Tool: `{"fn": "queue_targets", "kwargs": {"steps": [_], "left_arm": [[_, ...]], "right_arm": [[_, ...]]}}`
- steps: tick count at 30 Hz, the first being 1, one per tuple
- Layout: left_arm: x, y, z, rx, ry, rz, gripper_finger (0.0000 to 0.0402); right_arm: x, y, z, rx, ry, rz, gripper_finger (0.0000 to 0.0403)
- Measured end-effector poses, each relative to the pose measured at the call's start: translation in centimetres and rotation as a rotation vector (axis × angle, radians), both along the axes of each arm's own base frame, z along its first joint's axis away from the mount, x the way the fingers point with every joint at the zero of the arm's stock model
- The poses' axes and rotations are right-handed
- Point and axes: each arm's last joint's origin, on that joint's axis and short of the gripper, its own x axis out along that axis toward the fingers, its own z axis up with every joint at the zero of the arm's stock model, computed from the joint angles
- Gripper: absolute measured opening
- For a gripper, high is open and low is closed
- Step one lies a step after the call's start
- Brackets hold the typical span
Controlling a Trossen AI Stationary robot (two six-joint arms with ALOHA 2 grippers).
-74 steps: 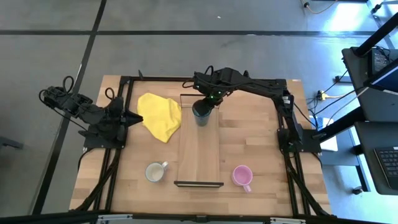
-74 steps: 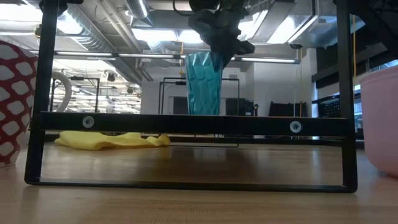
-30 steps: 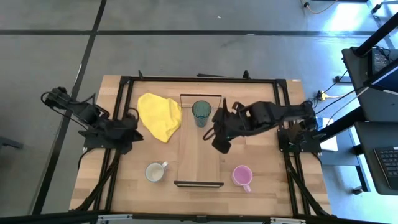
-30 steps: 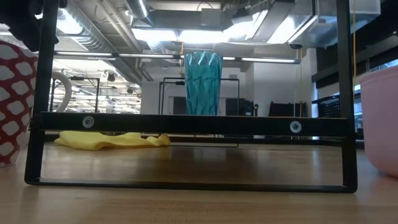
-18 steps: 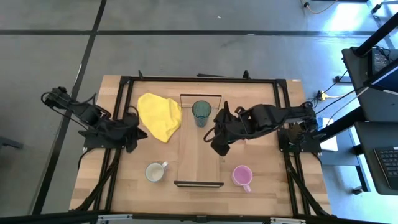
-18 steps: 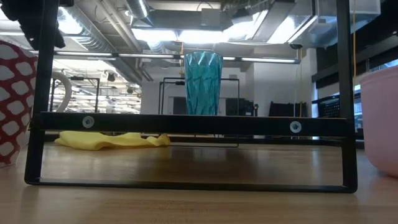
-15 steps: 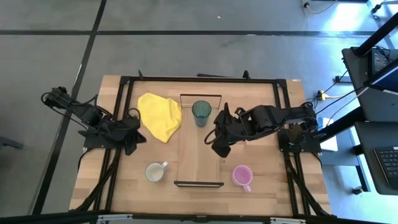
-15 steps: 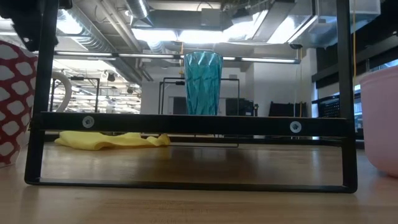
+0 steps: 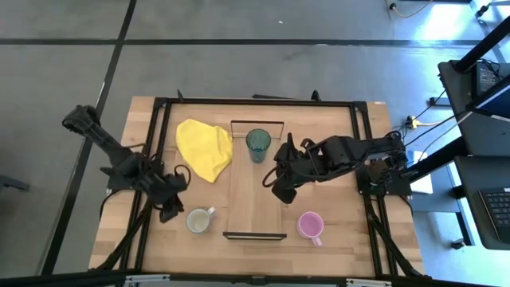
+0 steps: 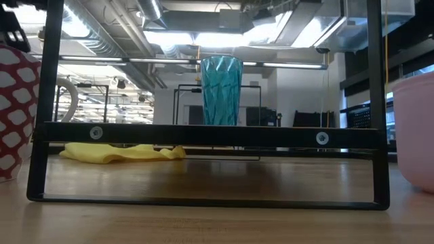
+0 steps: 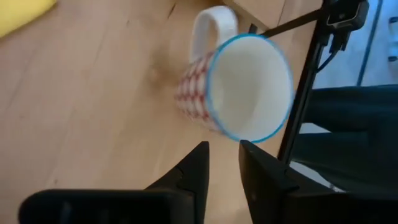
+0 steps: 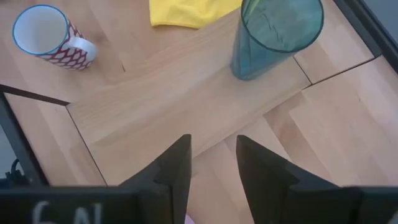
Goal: Stack small to large cups/mugs on shelf
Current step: Put the red pattern mug on the shelf
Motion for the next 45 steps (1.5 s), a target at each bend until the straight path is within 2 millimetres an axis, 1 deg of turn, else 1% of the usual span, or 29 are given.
{"fn": "queue_targets", "kwargs": {"steps": [4, 7, 9, 12, 15, 17, 22, 27, 31, 35, 37, 40, 45], "left_arm": [[0.8, -1.6, 0.7, 0.043, -0.005, 0.008, 0.0099], [1.4, -2.4, 0.9, 0.078, -0.003, 0.03, 0.0104], [1.8, -3.0, 0.4, 0.114, 0.025, 0.031, 0.0104], [2.4, -3.9, -0.9, 0.158, 0.083, 0.03, 0.0105], [2.9, -4.7, -2.1, 0.198, 0.122, 0.05, 0.0105], [3.2, -4.9, -2.5, 0.198, 0.123, 0.076, 0.0105], [3.4, -5.0, -2.3, 0.175, 0.102, 0.146, 0.0105], [3.5, -4.7, -2.5, 0.195, 0.106, 0.18, 0.0105], [4.1, -4.3, -2.9, 0.232, 0.114, 0.204, 0.0105], [4.9, -4.0, -3.5, 0.27, 0.12, 0.182, 0.0105], [5.3, -3.9, -3.8, 0.278, 0.132, 0.159, 0.0105], [5.6, -4.0, -4.3, 0.295, 0.158, 0.121, 0.0105], [5.6, -4.1, -4.6, 0.328, 0.169, 0.071, 0.0096]], "right_arm": [[0.0, 0.0, 0.0, -0.013, -0.001, 0.004, 0.0129], [0.0, -0.3, 0.1, -0.059, -0.008, 0.008, 0.0129], [-0.1, -0.6, 0.3, -0.091, -0.014, 0.01, 0.0129], [-0.5, -1.2, 0.9, -0.147, -0.031, 0.011, 0.0129], [-1.2, -1.6, 1.7, -0.199, -0.053, 0.023, 0.0129], [-1.7, -1.8, 2.2, -0.222, -0.064, 0.033, 0.0129], [-2.6, -2.1, 3.1, -0.241, -0.085, 0.051, 0.0129], [-2.7, -2.2, 3.1, -0.259, -0.077, 0.075, 0.0129], [-2.7, -2.2, 3.2, -0.271, -0.072, 0.09, 0.0129], [-2.6, -2.3, 3.2, -0.27, -0.071, 0.087, 0.0129], [-2.6, -2.4, 3.1, -0.248, -0.071, 0.084, 0.0129], [-2.6, -2.3, 3.0, -0.158, -0.073, 0.067, 0.0129], [-2.6, -2.1, 2.9, -0.037, -0.077, 0.031, 0.0129]]}}
